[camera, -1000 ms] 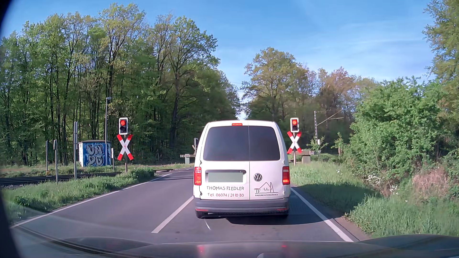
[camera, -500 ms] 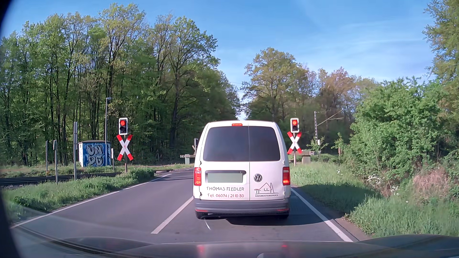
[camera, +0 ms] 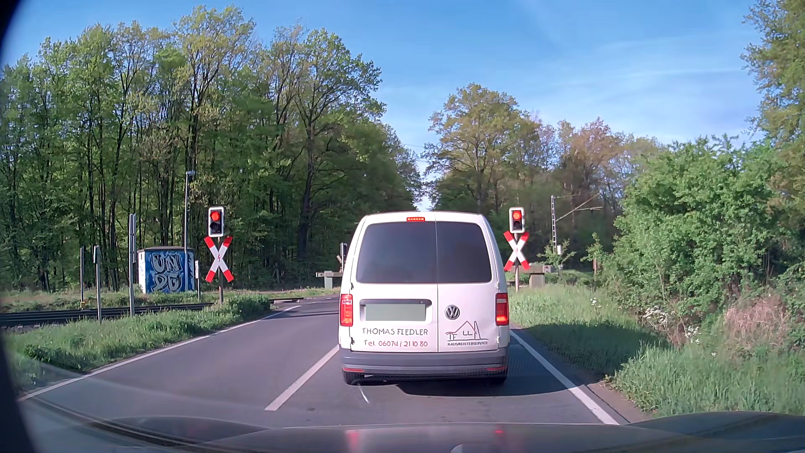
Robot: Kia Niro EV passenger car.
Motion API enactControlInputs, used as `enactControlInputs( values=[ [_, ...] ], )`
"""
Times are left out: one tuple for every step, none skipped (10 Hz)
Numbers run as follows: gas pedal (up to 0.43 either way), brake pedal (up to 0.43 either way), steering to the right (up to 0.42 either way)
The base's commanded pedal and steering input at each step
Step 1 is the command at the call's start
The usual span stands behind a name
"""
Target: Follow the waypoints while adhering to traffic rules and regulations
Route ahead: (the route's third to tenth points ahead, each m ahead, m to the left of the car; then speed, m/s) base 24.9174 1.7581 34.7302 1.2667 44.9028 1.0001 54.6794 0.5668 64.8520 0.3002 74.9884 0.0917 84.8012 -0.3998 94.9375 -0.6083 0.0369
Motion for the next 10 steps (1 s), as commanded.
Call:
enactControlInputs(
  values=[
    [0.0, 0.25, -0.001],
    [0.0, 0.25, -0.001],
    [0.0, 0.25, -0.001],
    [0.0, 0.25, -0.001],
    [0.0, 0.25, -0.001],
    [0.0, 0.25, -0.001],
    [0.0, 0.25, -0.001],
    [0.0, 0.256, -0.001],
    [0.0, 0.256, -0.001],
    [0.0, 0.25, -0.001]
  ],
)
